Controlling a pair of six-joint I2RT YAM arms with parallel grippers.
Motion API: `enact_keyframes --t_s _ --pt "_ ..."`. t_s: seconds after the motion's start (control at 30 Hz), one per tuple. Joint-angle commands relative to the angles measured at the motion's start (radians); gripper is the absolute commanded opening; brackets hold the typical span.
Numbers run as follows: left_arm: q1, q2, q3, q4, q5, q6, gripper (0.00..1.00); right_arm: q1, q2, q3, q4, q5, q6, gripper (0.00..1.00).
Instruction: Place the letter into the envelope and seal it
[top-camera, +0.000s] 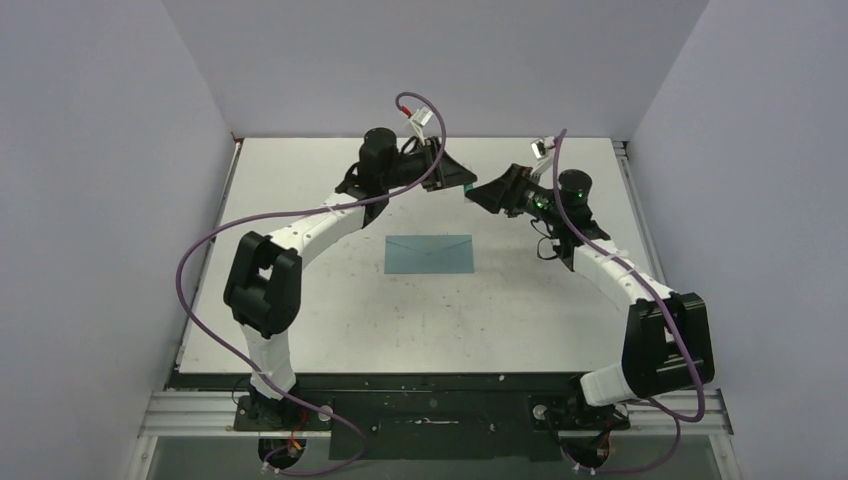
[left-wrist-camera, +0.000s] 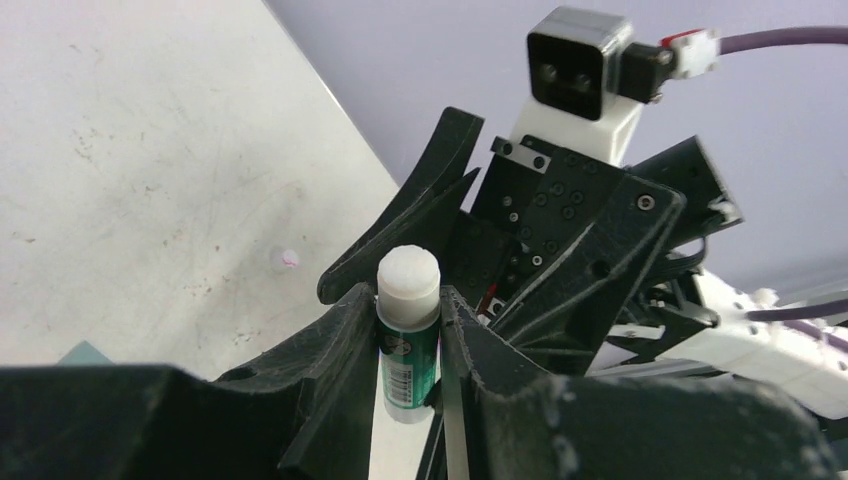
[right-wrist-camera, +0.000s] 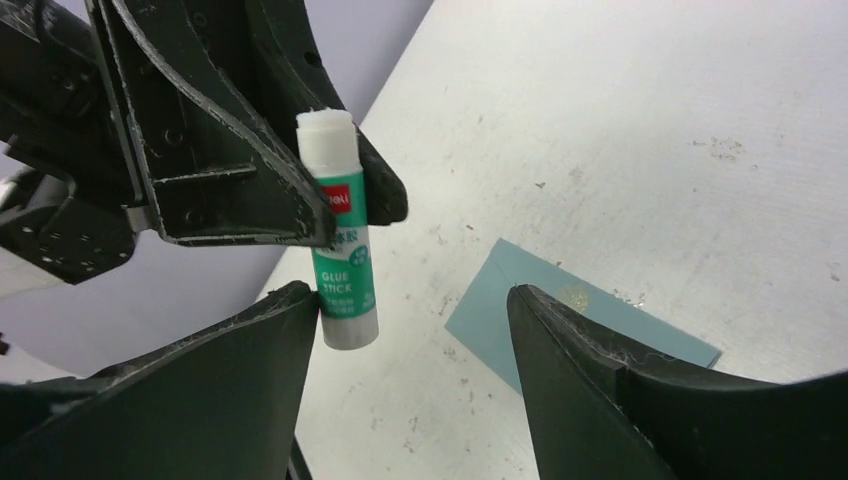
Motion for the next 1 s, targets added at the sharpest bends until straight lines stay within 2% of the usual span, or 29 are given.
enact_keyframes --t_s 0.0,0.13,0.2,0.37,0.53,0.7,0.77,0.9,0.97 --pt "0.012 -0.048 0.051 0.128 0.006 -0.100 0.00 -0.035 -0.051 -0.081 0.306 -0.040 0.204 0.70" --pt "0.017 -0.058 0.037 0.182 0.003 -0.156 0.00 -0.029 -0.023 -0.116 0.545 -0.097 0.353 0.68" --pt "0.017 -0.059 0.037 0.188 -0.001 -0.173 0.00 -0.022 -0.003 -0.105 0.608 -0.127 0.400 0.65" --pt "0.019 -0.070 0.022 0.195 -0.030 -0.197 0.00 -0.011 0.045 -0.087 0.685 -0.151 0.483 0.51" --pt "0.025 -0.082 0.001 0.234 -0.042 -0.237 0.00 -0.003 0.067 -0.082 0.701 -0.149 0.507 0.49" --pt "0.026 -0.091 -0.019 0.255 -0.044 -0.247 0.00 0.003 0.073 -0.069 0.696 -0.132 0.501 0.30" --pt "0.026 -0.094 -0.026 0.256 -0.042 -0.244 0.00 0.004 0.078 -0.065 0.696 -0.124 0.500 0.30" --pt "0.026 -0.103 -0.039 0.252 -0.041 -0.238 0.00 0.008 0.082 -0.059 0.713 -0.113 0.514 0.44" --pt "0.026 -0.106 -0.045 0.252 -0.039 -0.237 0.00 0.013 0.084 -0.053 0.709 -0.111 0.514 0.45"
